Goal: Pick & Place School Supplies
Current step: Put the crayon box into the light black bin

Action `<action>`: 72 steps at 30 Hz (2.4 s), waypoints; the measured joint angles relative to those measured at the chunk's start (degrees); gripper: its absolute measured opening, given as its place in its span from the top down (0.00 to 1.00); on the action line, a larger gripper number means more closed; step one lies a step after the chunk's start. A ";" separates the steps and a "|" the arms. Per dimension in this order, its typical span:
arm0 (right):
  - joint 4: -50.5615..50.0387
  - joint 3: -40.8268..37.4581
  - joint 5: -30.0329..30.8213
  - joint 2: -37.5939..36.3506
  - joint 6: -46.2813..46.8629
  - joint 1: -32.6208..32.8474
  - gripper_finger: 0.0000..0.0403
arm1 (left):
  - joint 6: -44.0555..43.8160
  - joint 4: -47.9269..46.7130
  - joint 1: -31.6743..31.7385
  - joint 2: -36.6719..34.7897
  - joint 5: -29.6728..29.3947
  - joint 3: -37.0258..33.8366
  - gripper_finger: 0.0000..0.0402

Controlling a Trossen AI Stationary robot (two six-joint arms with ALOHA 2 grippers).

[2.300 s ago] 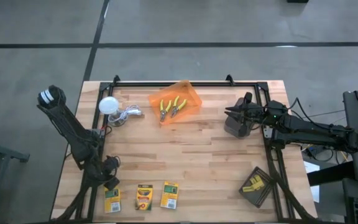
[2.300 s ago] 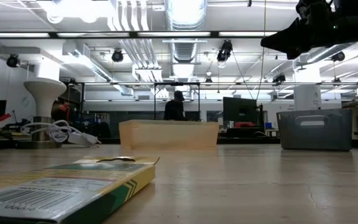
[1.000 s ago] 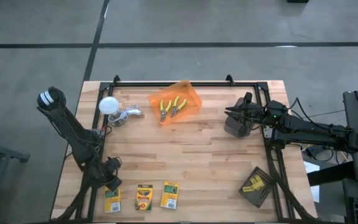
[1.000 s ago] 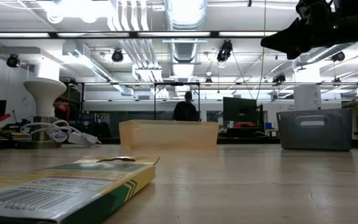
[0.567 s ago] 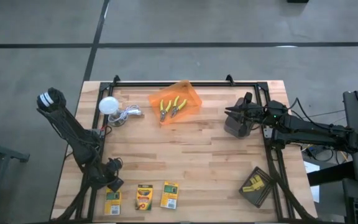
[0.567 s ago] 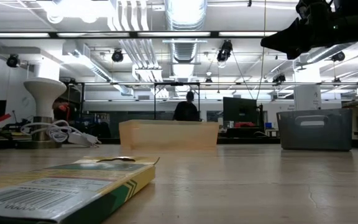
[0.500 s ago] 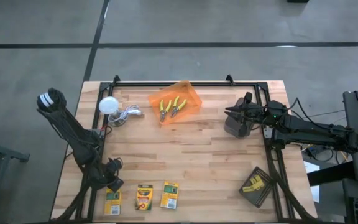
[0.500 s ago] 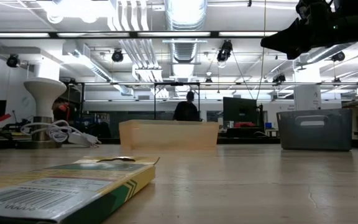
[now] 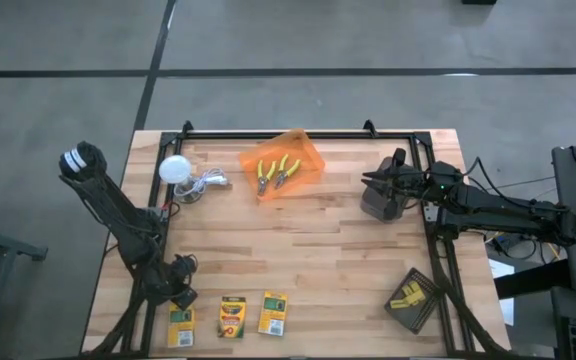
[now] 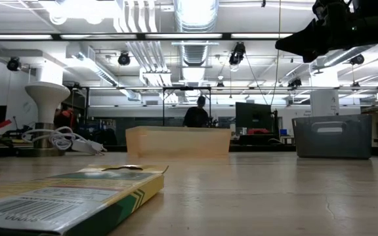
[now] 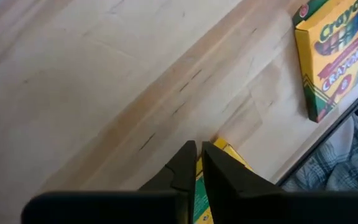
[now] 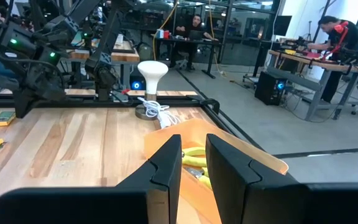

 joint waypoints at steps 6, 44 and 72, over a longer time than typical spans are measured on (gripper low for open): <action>0.00 0.00 -0.02 0.00 0.02 0.00 0.83 | 1.02 -0.96 0.00 -0.65 0.01 1.07 0.96; 0.00 0.00 -0.02 0.02 0.00 0.00 0.83 | 5.24 -7.50 0.02 -6.65 -5.16 3.58 0.66; -0.01 -0.01 -0.02 0.02 0.02 -0.02 0.83 | 5.62 -1.42 0.02 2.96 -3.95 3.48 0.66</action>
